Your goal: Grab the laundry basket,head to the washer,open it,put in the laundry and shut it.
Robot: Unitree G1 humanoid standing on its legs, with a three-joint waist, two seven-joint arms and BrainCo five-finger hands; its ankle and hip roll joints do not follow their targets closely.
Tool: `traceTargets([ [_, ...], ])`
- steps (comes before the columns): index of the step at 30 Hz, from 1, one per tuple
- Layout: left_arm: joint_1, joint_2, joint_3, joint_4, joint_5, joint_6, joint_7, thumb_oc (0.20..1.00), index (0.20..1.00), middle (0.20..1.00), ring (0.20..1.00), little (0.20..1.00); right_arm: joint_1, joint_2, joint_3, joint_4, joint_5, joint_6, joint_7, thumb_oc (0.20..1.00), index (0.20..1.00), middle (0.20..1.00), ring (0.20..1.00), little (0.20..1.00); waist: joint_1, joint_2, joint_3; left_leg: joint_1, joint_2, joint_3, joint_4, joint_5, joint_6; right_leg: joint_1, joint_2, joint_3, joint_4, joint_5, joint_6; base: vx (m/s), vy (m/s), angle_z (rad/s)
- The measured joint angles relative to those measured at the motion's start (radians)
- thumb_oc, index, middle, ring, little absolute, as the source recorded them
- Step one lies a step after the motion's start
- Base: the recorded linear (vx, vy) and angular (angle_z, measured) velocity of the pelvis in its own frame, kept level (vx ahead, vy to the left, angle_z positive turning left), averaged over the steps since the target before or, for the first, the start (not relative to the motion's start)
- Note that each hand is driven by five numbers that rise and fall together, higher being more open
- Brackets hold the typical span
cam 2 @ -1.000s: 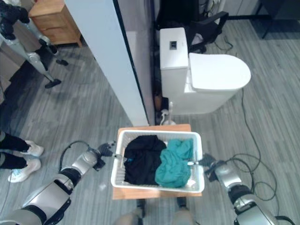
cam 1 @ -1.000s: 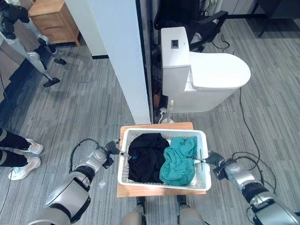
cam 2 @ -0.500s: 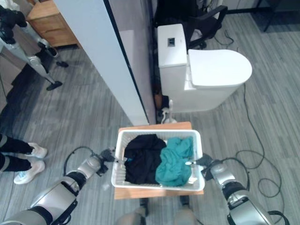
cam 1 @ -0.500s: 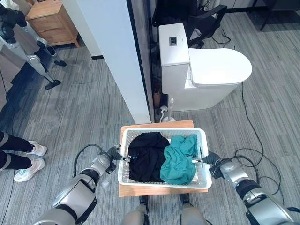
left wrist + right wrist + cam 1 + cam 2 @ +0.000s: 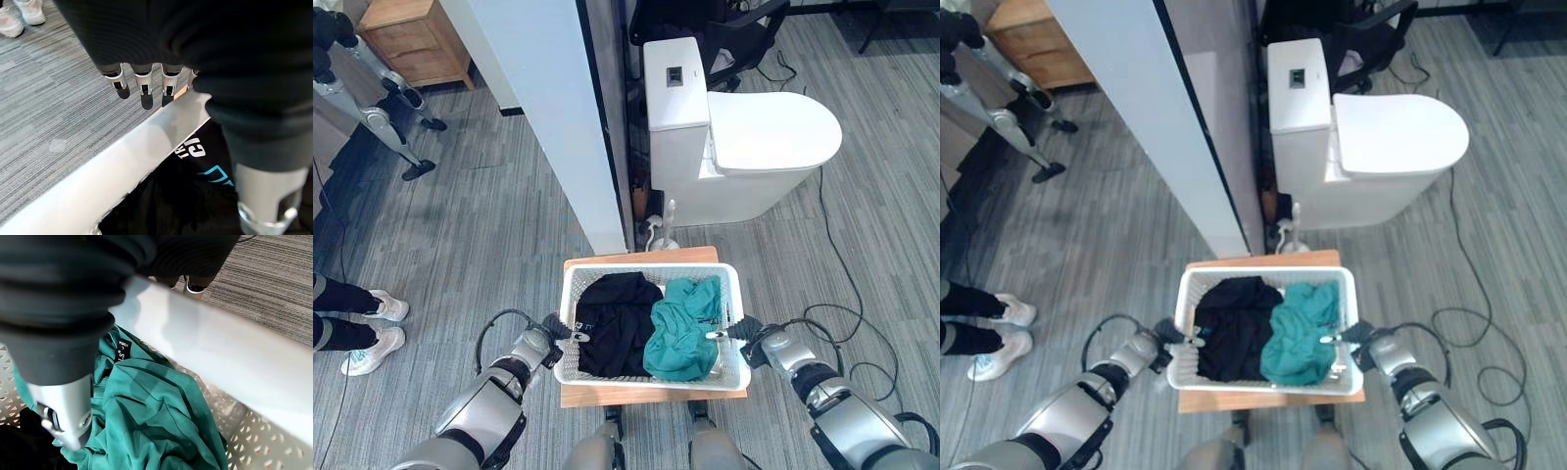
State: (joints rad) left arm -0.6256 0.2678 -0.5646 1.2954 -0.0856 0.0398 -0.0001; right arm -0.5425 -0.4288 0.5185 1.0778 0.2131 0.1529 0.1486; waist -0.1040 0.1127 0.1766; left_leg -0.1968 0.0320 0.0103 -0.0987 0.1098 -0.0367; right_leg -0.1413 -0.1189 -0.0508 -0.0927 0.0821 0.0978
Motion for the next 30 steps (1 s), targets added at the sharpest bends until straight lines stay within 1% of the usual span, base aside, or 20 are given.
traceTargets([
  [2,0.0,-0.001,0.0,0.002,-0.025,0.0,-0.001,1.0,1.0,1.0,1.0,1.0,-0.009,0.0,0.014,0.006,-0.002,0.0,-0.004,1.0,1.0,1.0,1.0,1.0,-0.003,0.0,0.0,0.0,0.0,0.0,0.0,0.0,0.0,0.0,0.0,0.0,-0.001,0.0,0.0,0.0,0.0,0.0],
  [5,0.0,-0.002,0.0,0.002,-0.026,0.002,0.009,1.0,1.0,1.0,1.0,1.0,-0.012,0.001,0.015,0.007,-0.003,0.0,-0.016,1.0,1.0,1.0,1.0,1.0,-0.005,-0.002,0.001,-0.003,0.0,-0.001,0.0,0.0,0.0,-0.001,0.0,-0.001,-0.002,0.0,0.0,0.0,0.0,0.0],
  [11,0.001,-0.002,0.003,0.005,-0.034,0.007,0.028,1.0,1.0,1.0,1.0,1.0,-0.026,0.01,0.011,0.001,-0.003,-0.004,-0.065,1.0,1.0,1.0,1.0,1.0,-0.015,-0.017,0.011,-0.019,0.001,-0.002,0.0,0.001,0.0,-0.016,0.001,-0.003,0.006,0.001,0.0,0.0,0.0,0.0],
  [12,0.002,-0.005,0.011,0.007,-0.036,0.007,0.029,1.0,1.0,1.0,1.0,1.0,-0.023,0.018,-0.014,0.001,0.001,-0.006,-0.08,1.0,1.0,1.0,1.0,1.0,-0.015,-0.018,0.011,-0.019,0.001,-0.002,0.0,0.0,0.001,-0.016,0.0,-0.003,0.006,0.001,0.0,0.0,0.0,0.0],
  [13,0.003,-0.017,0.041,0.019,-0.062,0.007,0.035,1.0,1.0,1.0,1.0,1.0,-0.021,0.033,-0.053,0.004,0.009,-0.009,-0.101,1.0,1.0,1.0,1.0,1.0,-0.016,-0.018,0.011,-0.019,0.001,-0.002,0.0,0.0,0.001,-0.016,0.001,-0.003,0.006,0.001,0.0,0.05,0.023,-0.01],
  [15,0.006,-0.032,0.046,0.019,-0.072,0.006,0.041,1.0,1.0,1.0,1.0,1.0,-0.018,0.046,-0.069,0.003,0.009,-0.013,-0.116,1.0,1.0,1.0,1.0,1.0,-0.016,-0.018,0.011,-0.019,0.001,-0.002,0.0,-0.001,0.001,-0.016,0.001,-0.003,0.006,0.001,-0.001,0.06,0.022,0.0],
  [16,0.017,-0.039,0.082,0.018,-0.073,0.005,0.065,1.0,1.0,1.0,1.0,1.0,-0.003,0.055,-0.098,-0.01,0.011,-0.023,-0.142,1.0,1.0,1.0,1.0,1.0,-0.015,-0.019,0.012,-0.018,0.001,-0.002,0.0,-0.002,0.003,-0.015,0.0,-0.003,0.006,0.001,-0.001,0.05,0.018,0.01],
  [17,0.017,-0.039,0.082,0.018,-0.073,0.005,0.068,1.0,1.0,1.0,1.0,1.0,-0.002,0.055,-0.098,-0.013,0.012,-0.023,-0.148,1.0,1.0,1.0,1.0,1.0,-0.015,-0.019,0.011,-0.018,0.001,-0.002,0.0,-0.002,0.003,-0.015,0.0,-0.004,0.006,0.001,-0.001,0.04,0.011,0.01],
  [18,0.018,-0.048,0.077,0.011,-0.069,0.006,0.086,1.0,1.0,1.0,1.0,1.0,0.014,0.058,-0.11,-0.045,0.052,-0.025,-0.168,1.0,1.0,1.0,1.0,1.0,-0.015,-0.02,0.012,-0.018,0.001,-0.002,0.0,-0.002,0.003,-0.015,0.001,-0.004,0.006,0.001,-0.001,0.0,0.0,0.0],
  [20,0.026,-0.05,0.081,0.005,-0.07,0.004,0.116,1.0,1.0,1.0,1.0,1.0,0.039,0.065,-0.129,-0.062,0.086,-0.054,-0.192,1.0,1.0,1.0,1.0,1.0,-0.015,-0.021,0.013,-0.018,0.001,-0.003,0.0,-0.002,0.003,-0.014,0.001,-0.005,0.006,0.001,-0.001,0.0,0.0,0.0],
  [22,0.031,-0.054,0.081,0.001,-0.07,0.001,0.138,1.0,1.0,1.0,1.0,1.0,0.052,0.07,-0.127,-0.062,0.114,-0.068,-0.207,1.0,1.0,1.0,1.0,1.0,-0.016,-0.024,0.014,-0.018,0.001,-0.003,0.0,-0.002,0.003,-0.013,0.0,-0.006,0.006,0.001,-0.001,0.02,-0.003,0.0],
  [25,0.031,-0.055,0.082,0.001,-0.075,-0.005,0.151,1.0,1.0,1.0,1.0,1.0,0.058,0.076,-0.127,-0.062,0.137,-0.071,-0.215,1.0,1.0,1.0,1.0,1.0,-0.016,-0.037,0.015,-0.015,0.001,-0.006,0.0,-0.002,0.003,-0.008,0.001,-0.009,0.006,0.001,-0.001,0.03,-0.005,0.03],
  [28,0.032,-0.053,0.086,0.0,-0.109,-0.007,0.157,1.0,1.0,1.0,1.0,1.0,0.068,0.09,-0.127,-0.065,0.165,-0.072,-0.232,1.0,1.0,1.0,1.0,1.0,-0.016,-0.056,0.01,-0.011,0.001,-0.011,0.0,-0.002,0.003,-0.002,0.001,-0.013,0.006,0.001,-0.001,0.02,-0.004,0.05],
  [30,0.032,-0.05,0.088,-0.003,-0.11,-0.008,0.169,1.0,1.0,1.0,1.0,1.0,0.073,0.098,-0.137,-0.069,0.167,-0.074,-0.239,0.859,0.859,0.859,0.859,0.859,-0.015,-0.064,0.009,-0.009,0.001,-0.013,0.0,-0.002,0.004,0.0,0.0,-0.014,0.006,0.001,-0.001,0.0,0.0,0.0],
])
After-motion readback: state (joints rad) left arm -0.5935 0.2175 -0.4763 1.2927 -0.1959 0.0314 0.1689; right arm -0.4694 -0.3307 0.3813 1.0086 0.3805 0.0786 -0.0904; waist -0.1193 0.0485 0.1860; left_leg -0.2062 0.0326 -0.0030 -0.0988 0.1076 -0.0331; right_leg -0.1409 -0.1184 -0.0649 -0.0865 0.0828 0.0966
